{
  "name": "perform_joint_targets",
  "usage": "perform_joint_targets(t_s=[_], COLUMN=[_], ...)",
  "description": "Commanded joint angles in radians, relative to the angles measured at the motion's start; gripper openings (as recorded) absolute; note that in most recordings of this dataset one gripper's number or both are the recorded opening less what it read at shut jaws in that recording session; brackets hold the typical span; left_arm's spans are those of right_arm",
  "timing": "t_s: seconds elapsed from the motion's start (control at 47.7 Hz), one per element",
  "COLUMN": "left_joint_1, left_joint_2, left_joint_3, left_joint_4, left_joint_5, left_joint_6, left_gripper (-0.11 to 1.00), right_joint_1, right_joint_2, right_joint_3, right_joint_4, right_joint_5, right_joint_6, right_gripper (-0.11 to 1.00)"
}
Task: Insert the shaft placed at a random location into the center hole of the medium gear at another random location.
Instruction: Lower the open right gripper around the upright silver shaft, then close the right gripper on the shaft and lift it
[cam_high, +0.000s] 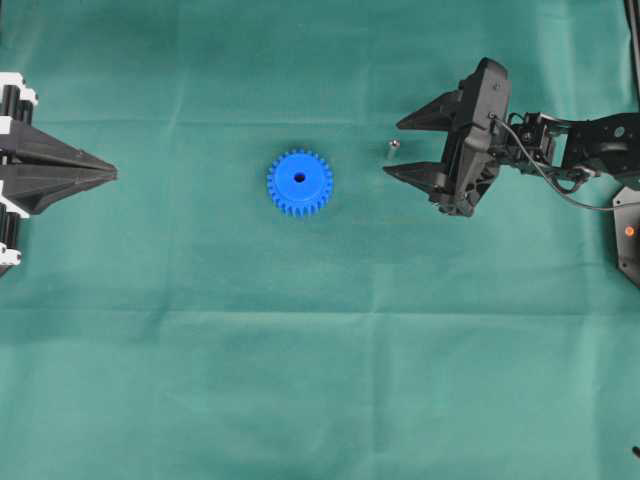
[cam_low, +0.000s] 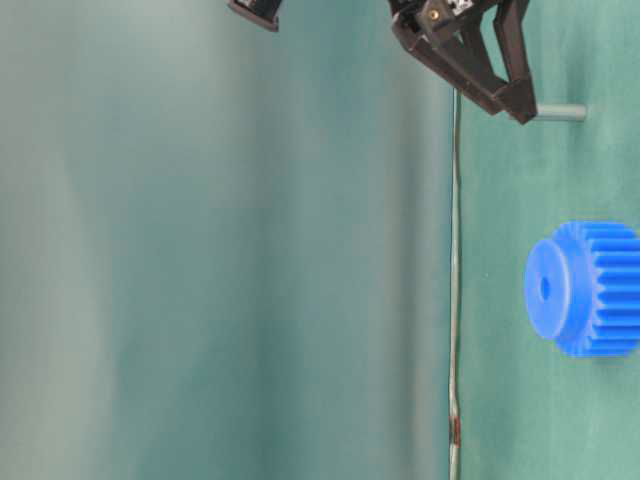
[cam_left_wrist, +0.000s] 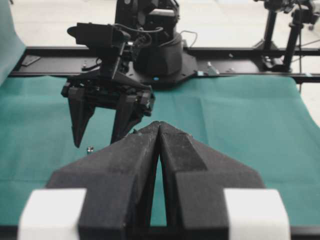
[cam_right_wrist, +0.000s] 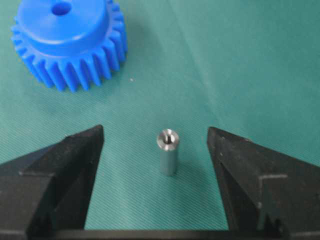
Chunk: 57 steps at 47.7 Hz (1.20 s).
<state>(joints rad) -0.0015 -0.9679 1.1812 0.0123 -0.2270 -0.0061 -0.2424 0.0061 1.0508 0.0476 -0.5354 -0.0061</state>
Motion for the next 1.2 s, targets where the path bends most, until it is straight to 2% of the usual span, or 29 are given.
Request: perform_joint_targets(t_s=[0.0,0.189,0.336,0.42,0.546,0.587,1.007,1.175], left_joint_1=[0.002,0.002,0.002,0.002,0.002,0.002,0.002,0.002], left_joint_2=[0.008,0.008,0.008,0.008,0.008,0.008,0.008,0.008], left_joint_3=[-0.023,-0.023,-0.023,-0.023,-0.023,-0.023,-0.025,-0.025], left_joint_4=[0.003,0.002,0.002,0.002,0.002,0.002,0.002,0.002], left_joint_5=[-0.002,0.002,0.002,0.002,0.005,0.005,0.012,0.012], left_joint_6=[-0.002,-0.002,-0.003,-0.003,-0.003,-0.003,-0.003,-0.006], left_gripper=[0.00,0.00,0.00,0.00,0.00,0.00,0.00,0.00], right_joint_1=[-0.006,-0.006,-0.005,-0.006,-0.006,-0.006,-0.006,-0.006], right_joint_2=[-0.005,0.005,0.014,0.017,0.017,0.017,-0.005,-0.075], right_joint_3=[-0.015,-0.023,-0.029,-0.029,-0.028,-0.026,-0.041,-0.064], right_joint_4=[0.003,0.003,0.015,0.020,0.021,0.020,0.020,0.020], right_joint_5=[-0.012,-0.014,-0.012,-0.014,-0.011,-0.009,-0.003,0.069], right_joint_6=[-0.015,-0.015,-0.015,-0.015,-0.015,-0.015,-0.015,-0.017], right_gripper=[0.82,0.80,0.71,0.54,0.20,0.13,0.13,0.13])
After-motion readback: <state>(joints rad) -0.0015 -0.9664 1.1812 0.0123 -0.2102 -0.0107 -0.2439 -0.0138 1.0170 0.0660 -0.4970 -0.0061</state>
